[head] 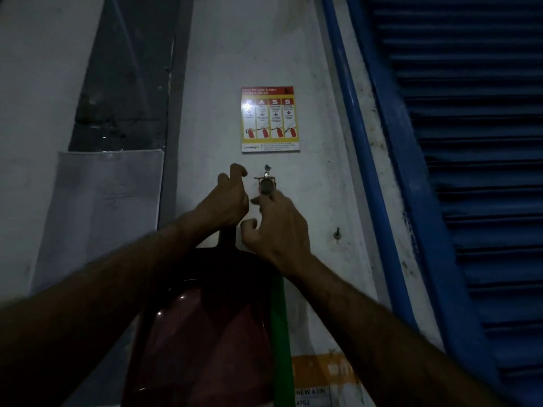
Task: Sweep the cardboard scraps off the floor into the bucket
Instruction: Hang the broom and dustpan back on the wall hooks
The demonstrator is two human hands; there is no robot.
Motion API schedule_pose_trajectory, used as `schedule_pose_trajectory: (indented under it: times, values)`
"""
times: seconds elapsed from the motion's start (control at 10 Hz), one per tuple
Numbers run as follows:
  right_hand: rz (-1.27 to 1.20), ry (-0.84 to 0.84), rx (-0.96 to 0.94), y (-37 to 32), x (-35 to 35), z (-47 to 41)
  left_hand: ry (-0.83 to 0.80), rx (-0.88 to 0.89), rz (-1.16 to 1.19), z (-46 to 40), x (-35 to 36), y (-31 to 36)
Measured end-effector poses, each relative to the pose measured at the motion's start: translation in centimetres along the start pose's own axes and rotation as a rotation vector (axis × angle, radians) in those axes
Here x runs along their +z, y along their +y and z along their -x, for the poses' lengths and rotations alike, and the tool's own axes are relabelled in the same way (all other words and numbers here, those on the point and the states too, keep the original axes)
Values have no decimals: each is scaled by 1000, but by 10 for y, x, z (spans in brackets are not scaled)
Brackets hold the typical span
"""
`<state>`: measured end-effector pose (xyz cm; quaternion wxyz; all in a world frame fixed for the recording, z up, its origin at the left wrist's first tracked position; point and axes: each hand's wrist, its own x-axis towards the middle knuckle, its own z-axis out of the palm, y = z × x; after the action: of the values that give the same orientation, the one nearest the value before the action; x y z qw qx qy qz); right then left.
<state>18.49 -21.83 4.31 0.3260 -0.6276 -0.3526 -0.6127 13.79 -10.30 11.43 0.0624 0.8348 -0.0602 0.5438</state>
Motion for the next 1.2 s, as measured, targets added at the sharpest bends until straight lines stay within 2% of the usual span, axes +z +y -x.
schedule_pose_trajectory:
  times: [0.1,0.2,0.3,0.5,0.6,0.7,0.8,0.9,1.0,1.1,1.2]
  values:
    - [-174,-90,89,-16,-2,14,-71,-54,-41,9,-15,7]
    - [-248,-151,189,-38,-14,14,-100,-85,-65,17,-23,22]
    - [-370,-250,270,-42,-14,9,-74,-33,-52,20,-29,31]
    - [-384,-334,329,-32,-28,-4,-245,84,69,13,-57,40]
    - [-494,-405,419,-20,-35,-9,-307,118,117,13,-66,42]
    - [-593,-527,349,-17,-47,-9,-326,180,101,18,-61,41]
    - [-562,-567,286,-17,-55,-11,-227,229,87,17,-51,37]
    - [-542,-610,251,-13,-56,-11,-216,236,93,15,-45,29]
    - [-588,-588,230,-6,-54,-12,-148,271,106,17,-44,25]
    - [-661,-580,229,-4,-53,-15,-86,417,-8,23,-42,23]
    - [-723,-565,215,-4,-58,-19,-78,484,-11,30,-40,20]
